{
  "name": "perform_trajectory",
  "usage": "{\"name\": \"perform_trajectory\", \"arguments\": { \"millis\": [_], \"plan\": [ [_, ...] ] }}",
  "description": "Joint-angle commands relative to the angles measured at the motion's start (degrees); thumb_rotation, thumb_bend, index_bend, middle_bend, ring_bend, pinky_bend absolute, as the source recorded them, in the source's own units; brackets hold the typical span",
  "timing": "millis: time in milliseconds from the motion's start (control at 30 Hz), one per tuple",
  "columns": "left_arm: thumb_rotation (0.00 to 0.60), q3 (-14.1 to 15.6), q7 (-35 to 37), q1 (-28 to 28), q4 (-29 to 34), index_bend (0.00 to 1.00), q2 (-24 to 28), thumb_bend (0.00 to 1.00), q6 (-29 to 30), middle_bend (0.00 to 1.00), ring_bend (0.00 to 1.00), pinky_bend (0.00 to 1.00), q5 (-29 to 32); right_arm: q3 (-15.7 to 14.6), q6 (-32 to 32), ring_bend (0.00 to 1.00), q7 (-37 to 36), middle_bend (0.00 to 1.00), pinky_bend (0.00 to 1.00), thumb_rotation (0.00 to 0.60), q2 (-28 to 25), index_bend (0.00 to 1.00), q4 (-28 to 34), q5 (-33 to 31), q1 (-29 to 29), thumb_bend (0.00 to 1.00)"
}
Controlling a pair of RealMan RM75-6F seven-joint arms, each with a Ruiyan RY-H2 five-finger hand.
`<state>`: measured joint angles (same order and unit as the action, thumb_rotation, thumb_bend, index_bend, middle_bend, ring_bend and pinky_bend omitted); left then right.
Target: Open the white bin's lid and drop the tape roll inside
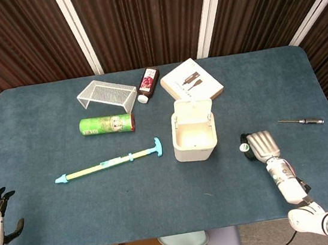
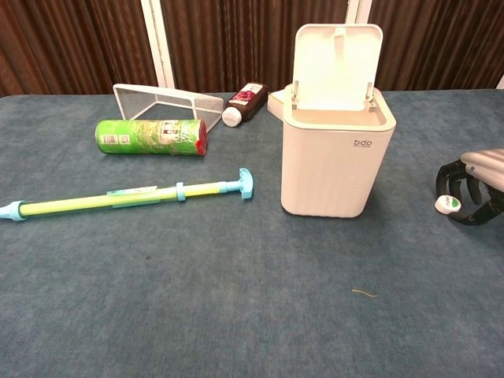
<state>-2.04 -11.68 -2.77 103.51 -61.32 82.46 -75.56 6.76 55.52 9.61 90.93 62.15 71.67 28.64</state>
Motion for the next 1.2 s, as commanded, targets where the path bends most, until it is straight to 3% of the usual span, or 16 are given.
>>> {"name": "perform_trajectory", "arguments": {
  "millis": [33,167,433,700,967,1200],
  "plan": [
    [0.6,0.0,0.1,0.0,0.0,0.18,0.0,0.37,0.0,0.07,0.18,0.3,0.0,-0.1,1.2,0.62,-0.5,0.63,0.74,0.6,-1.2,0.69,1.3,0.7,-0.6,0.44],
    [0.6,0.0,0.3,0.1,0.1,0.18,0.2,0.37,0.1,0.07,0.18,0.3,0.0,-0.4,4.9,0.62,-2.0,0.63,0.74,0.6,-5.4,0.69,6.8,2.7,-2.3,0.44],
    [0.6,0.2,0.3,0.0,0.2,0.18,0.2,0.37,-0.1,0.07,0.18,0.3,-0.3,-1.6,15.9,0.62,-1.5,0.63,0.74,0.6,-20.2,0.69,25.8,9.5,-7.3,0.44],
    [0.6,0.1,-0.1,-0.2,-0.1,0.18,0.0,0.37,-0.5,0.07,0.18,0.3,0.1,0.5,19.0,0.62,-1.2,0.63,0.74,0.6,-30.2,0.69,39.8,11.2,-8.1,0.44],
    [0.6,0.1,-0.2,-0.2,-0.1,0.18,0.1,0.37,-0.6,0.07,0.18,0.3,0.3,4.0,13.7,0.62,3.5,0.63,0.75,0.6,-29.5,0.69,47.3,7.9,-2.8,0.44],
    [0.6,-0.1,0.0,0.2,0.1,0.18,0.5,0.37,0.3,0.07,0.18,0.3,0.4,6.8,9.9,0.62,15.7,0.63,0.75,0.6,-22.5,0.69,47.8,0.1,3.4,0.45]
  ]
}}
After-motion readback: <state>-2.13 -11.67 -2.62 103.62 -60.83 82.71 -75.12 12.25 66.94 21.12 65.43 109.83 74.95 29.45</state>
